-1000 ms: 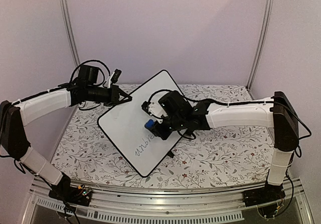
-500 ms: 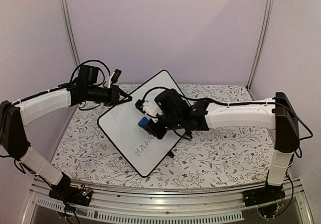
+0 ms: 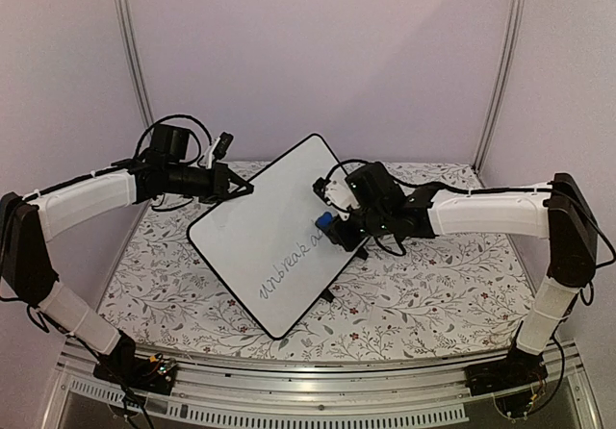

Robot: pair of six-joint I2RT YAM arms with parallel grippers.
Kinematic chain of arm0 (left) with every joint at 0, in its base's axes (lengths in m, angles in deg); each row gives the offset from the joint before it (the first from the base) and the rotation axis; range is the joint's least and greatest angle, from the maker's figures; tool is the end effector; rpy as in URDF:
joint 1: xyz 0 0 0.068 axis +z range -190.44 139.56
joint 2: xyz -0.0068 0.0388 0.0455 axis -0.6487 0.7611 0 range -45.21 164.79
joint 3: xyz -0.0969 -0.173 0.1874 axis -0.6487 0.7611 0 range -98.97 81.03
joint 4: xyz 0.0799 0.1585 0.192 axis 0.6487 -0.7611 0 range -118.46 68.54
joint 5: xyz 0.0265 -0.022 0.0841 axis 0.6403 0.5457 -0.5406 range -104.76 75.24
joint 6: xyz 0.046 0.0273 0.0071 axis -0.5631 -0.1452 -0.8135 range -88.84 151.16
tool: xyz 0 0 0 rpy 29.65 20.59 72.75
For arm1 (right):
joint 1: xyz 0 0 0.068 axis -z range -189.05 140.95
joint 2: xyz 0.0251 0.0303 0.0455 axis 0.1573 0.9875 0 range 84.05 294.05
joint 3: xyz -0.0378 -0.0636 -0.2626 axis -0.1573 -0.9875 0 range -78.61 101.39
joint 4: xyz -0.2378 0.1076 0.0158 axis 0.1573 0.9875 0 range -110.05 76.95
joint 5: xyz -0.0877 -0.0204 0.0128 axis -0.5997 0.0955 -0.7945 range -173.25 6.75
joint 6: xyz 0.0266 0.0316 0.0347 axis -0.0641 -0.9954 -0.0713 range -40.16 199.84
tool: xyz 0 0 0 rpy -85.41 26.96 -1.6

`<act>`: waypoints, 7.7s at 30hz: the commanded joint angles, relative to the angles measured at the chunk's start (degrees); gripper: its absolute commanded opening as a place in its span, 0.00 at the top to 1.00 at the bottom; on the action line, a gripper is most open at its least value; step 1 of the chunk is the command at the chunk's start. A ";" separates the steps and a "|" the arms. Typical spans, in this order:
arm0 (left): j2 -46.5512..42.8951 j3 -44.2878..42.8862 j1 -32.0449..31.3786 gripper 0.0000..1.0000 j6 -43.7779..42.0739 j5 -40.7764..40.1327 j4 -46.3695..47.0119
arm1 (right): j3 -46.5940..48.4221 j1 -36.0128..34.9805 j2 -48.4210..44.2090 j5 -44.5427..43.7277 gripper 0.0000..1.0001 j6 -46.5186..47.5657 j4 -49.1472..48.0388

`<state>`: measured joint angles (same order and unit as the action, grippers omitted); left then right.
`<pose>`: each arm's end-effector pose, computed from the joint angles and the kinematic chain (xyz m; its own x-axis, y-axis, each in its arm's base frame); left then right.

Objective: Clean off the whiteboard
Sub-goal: Erase the whiteboard at the center of the board.

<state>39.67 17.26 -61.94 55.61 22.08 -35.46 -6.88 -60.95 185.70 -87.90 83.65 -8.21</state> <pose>0.2997 -0.1410 0.2852 -0.7975 -0.0420 -0.6019 0.4609 0.6015 -0.6525 0.2474 0.3109 0.2288 -0.3604 -0.5670 -0.7407 -0.7728 0.6262 -0.1034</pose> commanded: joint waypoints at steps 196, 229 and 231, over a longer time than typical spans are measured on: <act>0.11 0.66 0.03 1.00 -3.19 -0.19 2.13 | 23.81 4.36 19.17 -9.91 0.70 9.95 -8.24; 0.20 0.66 0.04 1.00 -3.03 -0.90 2.02 | 3.61 -17.04 1.04 -3.90 0.70 2.78 -3.29; 0.28 0.66 0.08 1.00 -2.97 -0.82 2.03 | 3.05 -18.32 1.46 -3.93 0.71 2.15 -3.66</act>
<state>39.78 17.33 -61.70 56.02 22.32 -35.44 -2.64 -77.13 187.10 -90.52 88.07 -12.13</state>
